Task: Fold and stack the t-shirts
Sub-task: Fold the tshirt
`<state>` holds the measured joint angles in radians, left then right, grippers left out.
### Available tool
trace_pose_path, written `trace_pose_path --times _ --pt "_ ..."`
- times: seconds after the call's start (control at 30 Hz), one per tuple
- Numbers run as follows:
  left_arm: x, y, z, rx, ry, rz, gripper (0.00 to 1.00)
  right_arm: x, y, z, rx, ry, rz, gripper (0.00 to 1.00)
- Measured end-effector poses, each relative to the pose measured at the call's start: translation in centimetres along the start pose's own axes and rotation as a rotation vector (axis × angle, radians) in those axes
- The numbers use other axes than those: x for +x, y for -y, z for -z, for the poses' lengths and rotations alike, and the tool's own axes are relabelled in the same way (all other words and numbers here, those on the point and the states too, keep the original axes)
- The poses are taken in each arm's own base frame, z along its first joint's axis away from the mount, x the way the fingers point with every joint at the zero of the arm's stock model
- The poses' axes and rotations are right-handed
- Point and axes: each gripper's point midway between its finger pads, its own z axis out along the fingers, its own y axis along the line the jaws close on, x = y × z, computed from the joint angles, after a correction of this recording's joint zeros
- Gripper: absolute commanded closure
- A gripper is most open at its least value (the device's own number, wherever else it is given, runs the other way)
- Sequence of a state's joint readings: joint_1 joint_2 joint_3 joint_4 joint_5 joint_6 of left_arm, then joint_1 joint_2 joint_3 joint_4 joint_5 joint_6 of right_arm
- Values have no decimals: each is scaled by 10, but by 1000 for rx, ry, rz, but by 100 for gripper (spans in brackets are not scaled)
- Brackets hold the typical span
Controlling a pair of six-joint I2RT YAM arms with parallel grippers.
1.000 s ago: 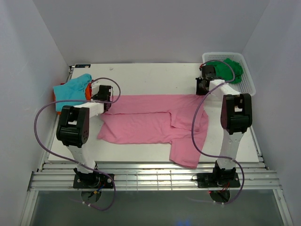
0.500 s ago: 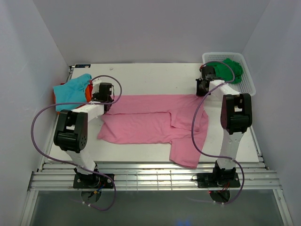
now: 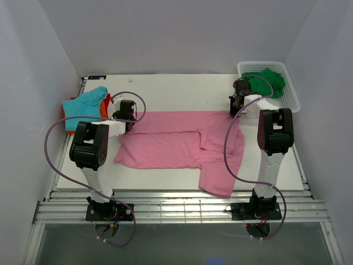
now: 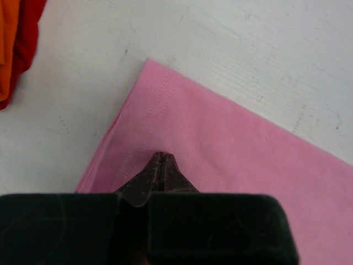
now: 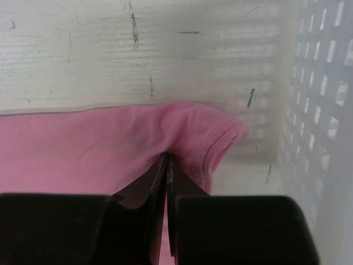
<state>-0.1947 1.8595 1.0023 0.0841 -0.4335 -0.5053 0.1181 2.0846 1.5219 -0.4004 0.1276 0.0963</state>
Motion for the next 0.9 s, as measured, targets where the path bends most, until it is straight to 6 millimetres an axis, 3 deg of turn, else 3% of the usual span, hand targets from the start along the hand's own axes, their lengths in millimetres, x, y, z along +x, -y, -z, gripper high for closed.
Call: trace_pose_path --times 0.23,0.5,0.9 --pt "2 2 -7 -7 -4 -3 100 1 -4 -6 -5 -20 7 92" --pt "-4 4 -15 -29 -6 -6 100 -26 -21 -21 -32 -9 26 92" --pt "-26 9 -44 -60 -7 17 100 -62 -47 -42 -108 14 28 92"
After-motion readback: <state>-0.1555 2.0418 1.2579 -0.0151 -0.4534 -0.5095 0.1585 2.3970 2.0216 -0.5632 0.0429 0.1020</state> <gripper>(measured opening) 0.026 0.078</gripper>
